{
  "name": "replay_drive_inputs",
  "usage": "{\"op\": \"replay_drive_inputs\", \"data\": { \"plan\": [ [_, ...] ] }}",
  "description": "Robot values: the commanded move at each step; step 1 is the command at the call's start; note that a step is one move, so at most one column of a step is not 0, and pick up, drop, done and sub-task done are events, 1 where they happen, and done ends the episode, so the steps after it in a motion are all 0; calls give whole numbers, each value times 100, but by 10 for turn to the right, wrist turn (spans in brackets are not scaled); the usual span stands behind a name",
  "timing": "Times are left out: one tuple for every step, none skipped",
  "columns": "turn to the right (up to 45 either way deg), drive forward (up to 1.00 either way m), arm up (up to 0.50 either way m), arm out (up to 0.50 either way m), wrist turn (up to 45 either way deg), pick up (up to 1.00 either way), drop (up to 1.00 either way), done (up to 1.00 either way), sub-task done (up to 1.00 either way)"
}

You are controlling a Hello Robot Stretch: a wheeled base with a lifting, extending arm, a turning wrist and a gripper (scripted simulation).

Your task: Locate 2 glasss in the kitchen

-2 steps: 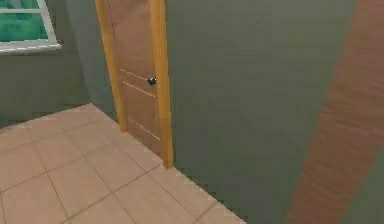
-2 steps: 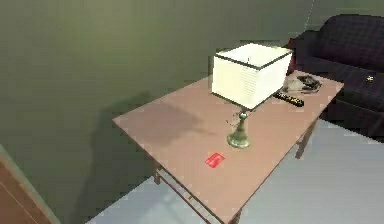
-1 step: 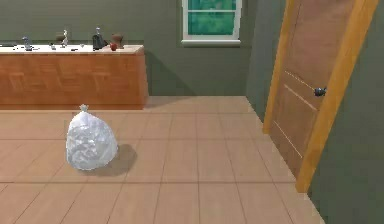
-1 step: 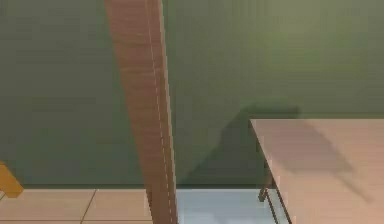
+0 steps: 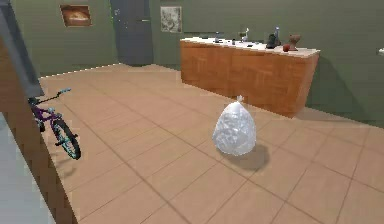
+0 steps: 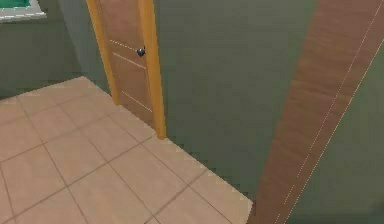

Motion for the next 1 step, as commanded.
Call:
{"op": "replay_drive_inputs", "data": {
  "plan": [
    [0,25,0,0,0,0,0,0,0]
  ]
}}
